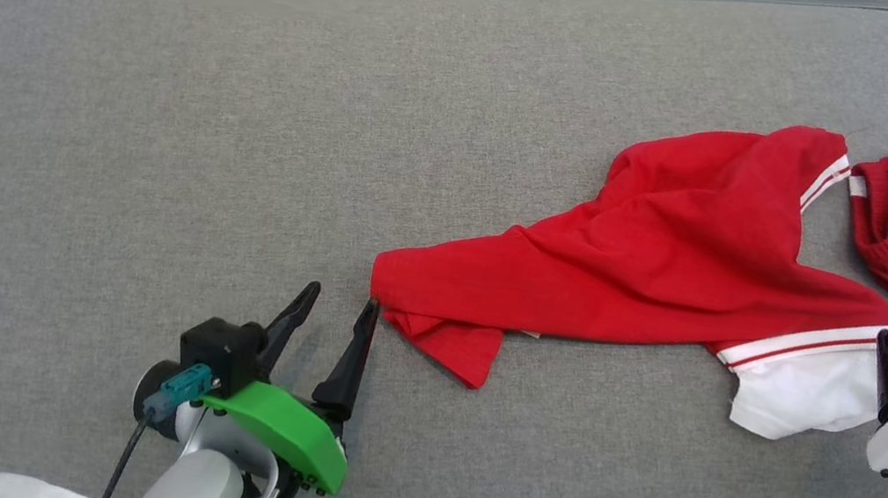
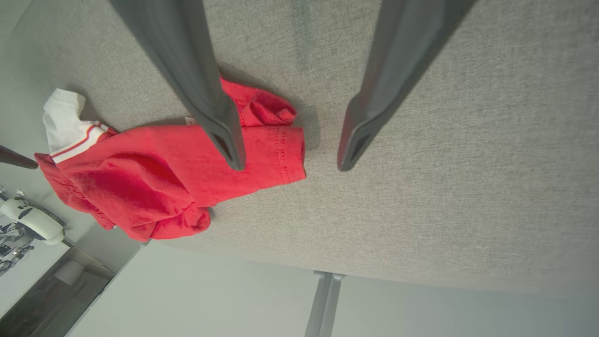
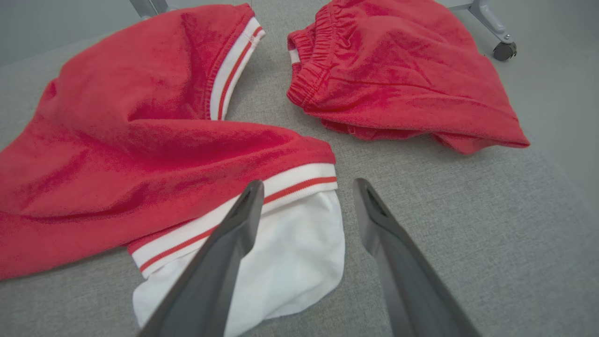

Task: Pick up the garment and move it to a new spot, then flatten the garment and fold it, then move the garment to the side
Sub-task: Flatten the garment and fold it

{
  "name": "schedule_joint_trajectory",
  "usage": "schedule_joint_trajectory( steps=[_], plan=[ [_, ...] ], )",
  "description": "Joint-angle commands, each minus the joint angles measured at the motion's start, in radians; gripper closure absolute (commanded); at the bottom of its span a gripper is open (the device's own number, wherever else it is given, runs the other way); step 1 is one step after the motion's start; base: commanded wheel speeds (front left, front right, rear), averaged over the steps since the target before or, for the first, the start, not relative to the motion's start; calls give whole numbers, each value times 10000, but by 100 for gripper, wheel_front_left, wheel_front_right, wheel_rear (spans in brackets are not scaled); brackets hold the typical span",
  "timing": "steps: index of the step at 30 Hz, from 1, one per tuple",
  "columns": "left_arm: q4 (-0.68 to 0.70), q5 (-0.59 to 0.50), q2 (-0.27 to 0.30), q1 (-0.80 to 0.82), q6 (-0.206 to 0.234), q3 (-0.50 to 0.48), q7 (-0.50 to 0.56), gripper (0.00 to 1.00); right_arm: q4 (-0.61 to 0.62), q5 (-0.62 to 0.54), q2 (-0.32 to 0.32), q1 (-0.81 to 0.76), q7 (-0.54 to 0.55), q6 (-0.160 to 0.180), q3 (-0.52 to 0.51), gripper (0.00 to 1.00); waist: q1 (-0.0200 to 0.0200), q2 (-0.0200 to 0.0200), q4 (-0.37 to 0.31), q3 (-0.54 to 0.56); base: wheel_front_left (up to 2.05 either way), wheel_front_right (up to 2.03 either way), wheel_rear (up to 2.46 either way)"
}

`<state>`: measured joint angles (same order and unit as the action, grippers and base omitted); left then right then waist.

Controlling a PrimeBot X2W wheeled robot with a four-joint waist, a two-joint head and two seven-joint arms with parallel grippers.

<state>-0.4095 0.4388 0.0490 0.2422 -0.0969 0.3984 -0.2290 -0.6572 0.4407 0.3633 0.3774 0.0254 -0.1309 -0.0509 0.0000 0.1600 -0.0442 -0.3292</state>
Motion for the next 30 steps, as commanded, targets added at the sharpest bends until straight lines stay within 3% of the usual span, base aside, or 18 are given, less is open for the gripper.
schedule_joint_trajectory(
  steps=[1, 19, 20, 21, 24, 25, 30],
  plan=[
    [-158, 176, 32, 262, -81, 99, 55, 0, 169, 157, 98, -19, -119, 3, 50, 0, 0, 0, -145, -16, 0, 0, 0],
    [-3288, 1975, 107, 2432, -343, 641, 1145, 0, 2775, 416, -198, -656, -154, 1, 457, 0, 0, 0, -1085, -364, 0, 0, 0],
    [-3365, 2137, 98, 2468, -345, 736, 1233, 5, 2850, 408, -211, -699, -126, 3, 435, 0, 0, 0, -1102, -378, 0, 0, 0],
    [-3425, 2248, 88, 2514, -348, 849, 1293, 19, 2929, 410, -228, -719, -132, 3, 412, 0, 0, 0, -1115, -392, 0, 0, 0],
    [-3534, 2665, 83, 2664, -344, 1133, 1339, 95, 3112, 397, -269, -733, -114, 3, 348, 0, 0, 0, -1142, -433, 0, 0, 0],
    [-3476, 2892, 74, 2798, -345, 1319, 1180, 100, 3194, 367, -316, -775, -126, 3, 313, 0, 0, 0, -1144, -462, 0, 0, 0],
    [-3619, 2945, 292, 3525, -345, 1292, 365, 100, 3313, 311, -434, -767, -183, 3, 263, 0, 0, 0, -1123, -503, 0, 0, 0]
  ],
)
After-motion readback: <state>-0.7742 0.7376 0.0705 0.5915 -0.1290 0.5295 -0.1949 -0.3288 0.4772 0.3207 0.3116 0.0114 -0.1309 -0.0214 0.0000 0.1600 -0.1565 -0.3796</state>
